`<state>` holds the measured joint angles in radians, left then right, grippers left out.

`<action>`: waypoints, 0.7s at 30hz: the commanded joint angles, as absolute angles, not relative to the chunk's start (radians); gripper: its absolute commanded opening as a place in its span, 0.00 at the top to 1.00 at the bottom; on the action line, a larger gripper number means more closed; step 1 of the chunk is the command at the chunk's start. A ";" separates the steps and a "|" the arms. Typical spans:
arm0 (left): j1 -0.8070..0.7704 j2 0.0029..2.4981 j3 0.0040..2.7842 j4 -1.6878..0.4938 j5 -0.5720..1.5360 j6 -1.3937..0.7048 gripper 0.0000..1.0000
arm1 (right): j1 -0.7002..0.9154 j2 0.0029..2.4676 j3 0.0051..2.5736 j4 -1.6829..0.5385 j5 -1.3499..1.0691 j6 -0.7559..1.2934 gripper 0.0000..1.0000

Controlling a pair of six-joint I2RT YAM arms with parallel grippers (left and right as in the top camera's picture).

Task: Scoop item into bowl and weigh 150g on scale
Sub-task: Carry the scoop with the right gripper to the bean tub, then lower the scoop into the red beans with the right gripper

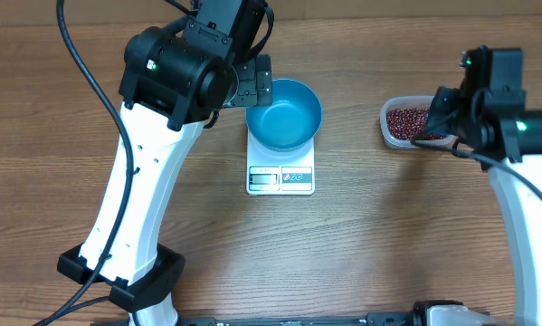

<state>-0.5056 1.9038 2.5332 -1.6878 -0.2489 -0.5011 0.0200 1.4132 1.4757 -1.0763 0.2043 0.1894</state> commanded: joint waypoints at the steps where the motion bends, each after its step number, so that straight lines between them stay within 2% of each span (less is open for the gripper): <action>1: -0.502 1.896 2.548 -1.689 -0.272 -0.432 0.00 | 0.018 1.470 1.518 -1.072 0.299 0.131 0.96; 16: -0.489 1.898 2.548 -1.689 -0.348 -0.430 0.00 | 0.083 1.594 1.518 -0.973 0.445 0.073 0.96; 21: -0.467 1.907 2.548 -1.689 -0.348 -0.364 0.01 | 0.102 1.632 1.518 -0.974 0.476 0.069 0.96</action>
